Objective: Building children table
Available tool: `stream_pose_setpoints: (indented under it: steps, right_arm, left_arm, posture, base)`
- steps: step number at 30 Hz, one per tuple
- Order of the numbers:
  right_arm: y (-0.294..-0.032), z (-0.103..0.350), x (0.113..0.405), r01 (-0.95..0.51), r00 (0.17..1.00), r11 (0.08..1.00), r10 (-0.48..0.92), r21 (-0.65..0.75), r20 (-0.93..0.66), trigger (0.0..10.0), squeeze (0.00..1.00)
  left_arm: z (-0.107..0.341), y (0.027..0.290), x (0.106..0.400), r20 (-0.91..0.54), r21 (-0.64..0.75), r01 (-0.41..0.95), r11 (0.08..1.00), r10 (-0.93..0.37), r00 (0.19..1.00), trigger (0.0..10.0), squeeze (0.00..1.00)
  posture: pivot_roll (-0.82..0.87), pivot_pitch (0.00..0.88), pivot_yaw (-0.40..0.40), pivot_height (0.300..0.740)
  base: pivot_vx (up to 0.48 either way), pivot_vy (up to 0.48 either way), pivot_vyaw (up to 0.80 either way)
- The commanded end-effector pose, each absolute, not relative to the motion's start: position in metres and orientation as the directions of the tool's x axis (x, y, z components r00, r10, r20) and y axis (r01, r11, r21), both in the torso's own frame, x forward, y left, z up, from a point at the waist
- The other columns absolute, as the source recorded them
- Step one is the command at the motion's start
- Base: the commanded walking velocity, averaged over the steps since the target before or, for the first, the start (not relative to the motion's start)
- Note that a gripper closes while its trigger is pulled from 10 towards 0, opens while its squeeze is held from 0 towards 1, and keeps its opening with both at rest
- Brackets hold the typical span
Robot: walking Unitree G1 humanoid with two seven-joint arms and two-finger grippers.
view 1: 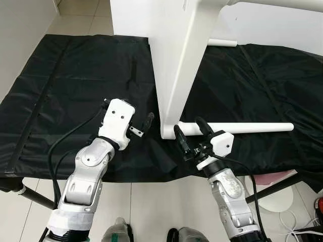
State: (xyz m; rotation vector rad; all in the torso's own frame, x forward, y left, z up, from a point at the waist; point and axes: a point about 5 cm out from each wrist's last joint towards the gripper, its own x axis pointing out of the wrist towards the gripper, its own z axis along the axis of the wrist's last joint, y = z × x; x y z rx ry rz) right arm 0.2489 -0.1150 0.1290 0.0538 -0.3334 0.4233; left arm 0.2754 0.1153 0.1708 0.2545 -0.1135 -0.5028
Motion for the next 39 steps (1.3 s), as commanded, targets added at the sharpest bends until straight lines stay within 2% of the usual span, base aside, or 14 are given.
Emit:
stream_pose_setpoints:
  steps: [1,13,17,29,31,39]
  right_arm:
    - [-0.115,0.125,0.248,-0.418,0.866,0.909,0.396,0.006,0.305,10.0,0.00]
    - [-0.090,0.120,0.268,-0.493,0.854,0.858,0.445,0.145,0.269,10.0,0.00]
    - [-0.084,0.121,0.275,-0.501,0.857,0.838,0.446,0.216,0.259,10.0,0.00]
    - [-0.073,0.114,0.281,-0.526,0.851,0.781,0.476,0.338,0.224,10.0,0.00]
    - [-0.067,0.112,0.282,-0.535,0.845,0.747,0.486,0.395,0.224,10.0,0.00]
    - [-0.061,0.112,0.286,-0.542,0.837,0.699,0.497,0.466,0.227,10.0,0.00]
  left_arm:
    - [0.159,0.106,0.268,-0.029,0.269,0.614,0.742,-0.631,0.775,10.0,0.00]
    - [0.152,0.105,0.263,-0.074,0.292,0.642,0.708,-0.653,0.754,10.0,0.00]
    - [0.154,0.107,0.256,-0.083,0.288,0.680,0.675,-0.689,0.720,10.0,0.00]
    - [0.162,0.112,0.251,-0.081,0.297,0.708,0.640,-0.722,0.687,10.0,0.00]
    - [0.161,0.115,0.247,-0.085,0.295,0.717,0.631,-0.731,0.678,10.0,0.00]
    - [0.161,0.119,0.244,-0.095,0.300,0.716,0.630,-0.727,0.680,10.0,0.00]
  posture:
    - [0.06,0.055,-0.001,0.740]
    - [0.08,0.058,0.001,0.740]
    - [0.09,0.060,0.004,0.740]
    - [0.11,0.059,-0.017,0.740]
    - [0.12,0.057,-0.024,0.740]
    - [0.13,0.054,-0.029,0.740]
  base:
    - [0.000,0.000,0.00]
    - [0.000,0.000,0.00]
    - [0.000,0.000,0.00]
    - [0.000,0.000,0.00]
    - [0.000,0.000,0.00]
    - [0.000,0.000,0.00]
